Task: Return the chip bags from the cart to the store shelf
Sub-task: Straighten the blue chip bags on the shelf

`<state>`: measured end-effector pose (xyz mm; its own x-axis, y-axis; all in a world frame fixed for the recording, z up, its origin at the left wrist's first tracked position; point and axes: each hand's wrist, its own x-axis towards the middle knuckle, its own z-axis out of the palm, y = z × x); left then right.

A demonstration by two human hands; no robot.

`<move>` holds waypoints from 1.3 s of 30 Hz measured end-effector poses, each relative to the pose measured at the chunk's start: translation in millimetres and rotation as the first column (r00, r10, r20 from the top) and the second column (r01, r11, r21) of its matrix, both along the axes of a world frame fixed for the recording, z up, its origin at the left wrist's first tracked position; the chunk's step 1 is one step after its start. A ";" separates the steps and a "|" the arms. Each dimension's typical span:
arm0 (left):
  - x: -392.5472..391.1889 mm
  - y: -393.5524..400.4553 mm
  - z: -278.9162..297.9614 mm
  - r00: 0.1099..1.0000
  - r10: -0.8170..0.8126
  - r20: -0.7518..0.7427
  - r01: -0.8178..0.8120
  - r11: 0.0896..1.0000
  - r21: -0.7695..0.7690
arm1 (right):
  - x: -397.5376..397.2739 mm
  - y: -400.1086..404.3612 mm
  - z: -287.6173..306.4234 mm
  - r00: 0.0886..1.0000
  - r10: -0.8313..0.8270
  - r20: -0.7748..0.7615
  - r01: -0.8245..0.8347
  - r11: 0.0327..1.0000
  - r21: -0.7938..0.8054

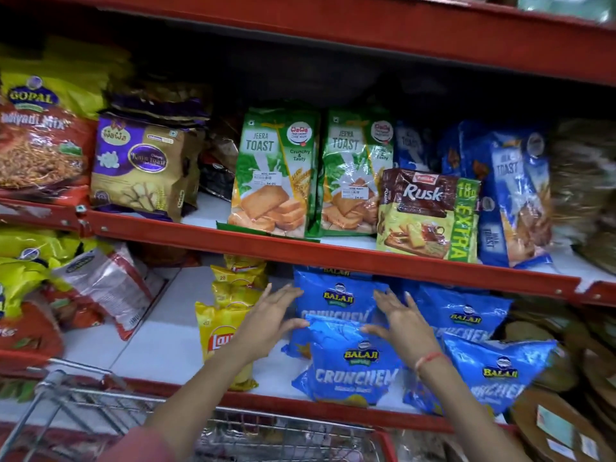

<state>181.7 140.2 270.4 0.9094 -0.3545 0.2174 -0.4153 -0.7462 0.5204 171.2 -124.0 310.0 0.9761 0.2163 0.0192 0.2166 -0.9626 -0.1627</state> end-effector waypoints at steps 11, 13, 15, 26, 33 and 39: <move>8.3 -24.9 9.1 0.998 0.061 0.011 -0.061 0.998 0.009 | -3.0 -39.8 -5.0 0.984 -0.170 -0.053 0.176 0.975 0.138; 8.4 -12.9 8.4 0.996 0.091 0.003 -0.091 0.996 0.022 | -2.4 -29.1 -2.9 0.988 -0.140 -0.063 0.149 0.976 0.160; 6.2 -6.0 7.0 0.995 0.099 0.012 -0.099 0.995 0.032 | -1.3 -23.2 -3.4 0.992 -0.115 -0.055 0.124 0.975 0.187; -4.1 -17.9 14.9 0.981 0.196 0.015 -0.196 0.972 0.132 | -8.7 -41.5 -7.9 0.995 -0.010 -0.097 0.039 0.954 0.296; -25.2 -109.5 31.7 0.977 0.211 0.001 -0.210 0.975 0.074 | -9.7 -134.8 0.9 0.992 -0.041 -0.119 0.078 0.944 0.321; -16.0 -226.6 37.2 0.997 -0.065 0.035 0.059 0.986 0.155 | -14.2 -240.5 10.8 0.946 -0.226 -0.233 0.258 0.959 0.115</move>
